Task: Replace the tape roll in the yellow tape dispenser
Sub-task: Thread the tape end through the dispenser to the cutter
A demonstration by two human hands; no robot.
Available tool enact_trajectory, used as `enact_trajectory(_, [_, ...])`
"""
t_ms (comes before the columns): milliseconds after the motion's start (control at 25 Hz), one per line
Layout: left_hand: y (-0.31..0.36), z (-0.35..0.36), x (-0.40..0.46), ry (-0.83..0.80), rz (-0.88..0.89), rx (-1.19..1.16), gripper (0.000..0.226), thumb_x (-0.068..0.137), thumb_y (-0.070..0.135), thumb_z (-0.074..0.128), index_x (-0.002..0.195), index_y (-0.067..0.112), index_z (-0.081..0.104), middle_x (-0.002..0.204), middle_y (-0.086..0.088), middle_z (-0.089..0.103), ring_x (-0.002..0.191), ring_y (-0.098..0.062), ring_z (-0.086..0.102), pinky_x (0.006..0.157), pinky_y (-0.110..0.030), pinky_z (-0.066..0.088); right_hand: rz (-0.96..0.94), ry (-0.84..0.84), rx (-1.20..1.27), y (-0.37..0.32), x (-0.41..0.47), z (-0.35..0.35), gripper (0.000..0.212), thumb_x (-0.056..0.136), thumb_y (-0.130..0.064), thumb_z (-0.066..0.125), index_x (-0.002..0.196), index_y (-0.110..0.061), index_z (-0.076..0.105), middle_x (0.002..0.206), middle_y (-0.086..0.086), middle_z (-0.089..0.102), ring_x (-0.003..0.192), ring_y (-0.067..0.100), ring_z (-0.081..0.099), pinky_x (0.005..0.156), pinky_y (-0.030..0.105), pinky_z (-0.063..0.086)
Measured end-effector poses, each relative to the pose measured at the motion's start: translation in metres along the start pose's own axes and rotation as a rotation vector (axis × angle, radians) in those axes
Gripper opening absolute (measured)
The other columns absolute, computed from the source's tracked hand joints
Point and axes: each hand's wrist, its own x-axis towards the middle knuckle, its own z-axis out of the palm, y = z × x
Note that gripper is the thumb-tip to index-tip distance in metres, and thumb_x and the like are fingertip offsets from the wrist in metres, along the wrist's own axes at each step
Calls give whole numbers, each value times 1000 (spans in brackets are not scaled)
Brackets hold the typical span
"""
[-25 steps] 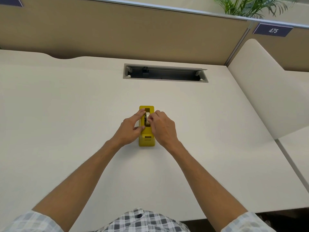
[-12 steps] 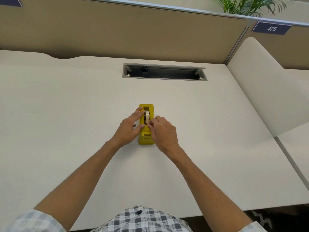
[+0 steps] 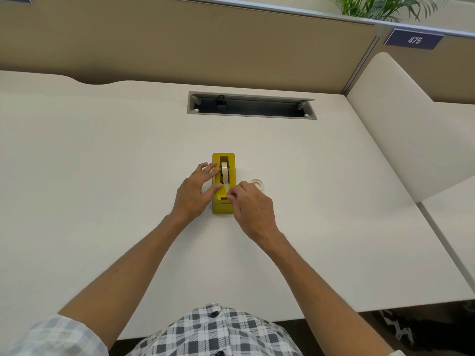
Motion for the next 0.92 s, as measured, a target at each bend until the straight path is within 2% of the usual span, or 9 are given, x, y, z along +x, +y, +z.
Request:
enact_trajectory(360, [7, -1, -7, -16, -22, 111, 45, 95, 41, 53, 139, 34, 47, 149, 20, 38, 137, -7, 40, 91, -40, 51, -15, 38, 26, -6, -16, 2, 18, 99, -22, 52, 99, -12, 67, 93, 2, 65, 82, 19, 59, 55, 24, 36])
enact_trajectory(480, [7, -1, -7, -20, -25, 114, 46, 95, 42, 53, 139, 35, 46, 149, 19, 38, 132, -11, 47, 89, -41, 54, -13, 63, 25, -6, -18, 1, 19, 99, -22, 52, 98, -12, 68, 92, 3, 65, 80, 19, 59, 55, 26, 39])
enact_trajectory(600, [6, -1, -7, -26, -21, 128, 46, 95, 43, 52, 140, 35, 45, 150, 20, 36, 134, -12, 45, 90, -42, 54, -20, 69, 22, -8, -21, 3, 19, 99, -21, 51, 99, -12, 68, 93, 3, 66, 80, 20, 59, 56, 30, 45])
enact_trajectory(840, [8, 0, -8, -24, -23, 125, 47, 95, 43, 52, 141, 34, 44, 149, 24, 31, 117, -15, 60, 80, -38, 57, -36, 110, -4, -8, -24, 6, 11, 94, -17, 61, 93, -9, 69, 84, 5, 67, 71, 20, 60, 52, 23, 36])
enact_trajectory(920, [6, -1, -9, -50, -25, 168, 49, 96, 44, 49, 144, 35, 39, 152, 23, 28, 118, -15, 59, 79, -38, 57, -40, 111, -16, -7, -23, 8, 11, 93, -17, 62, 92, -9, 69, 82, 5, 67, 69, 20, 60, 52, 23, 35])
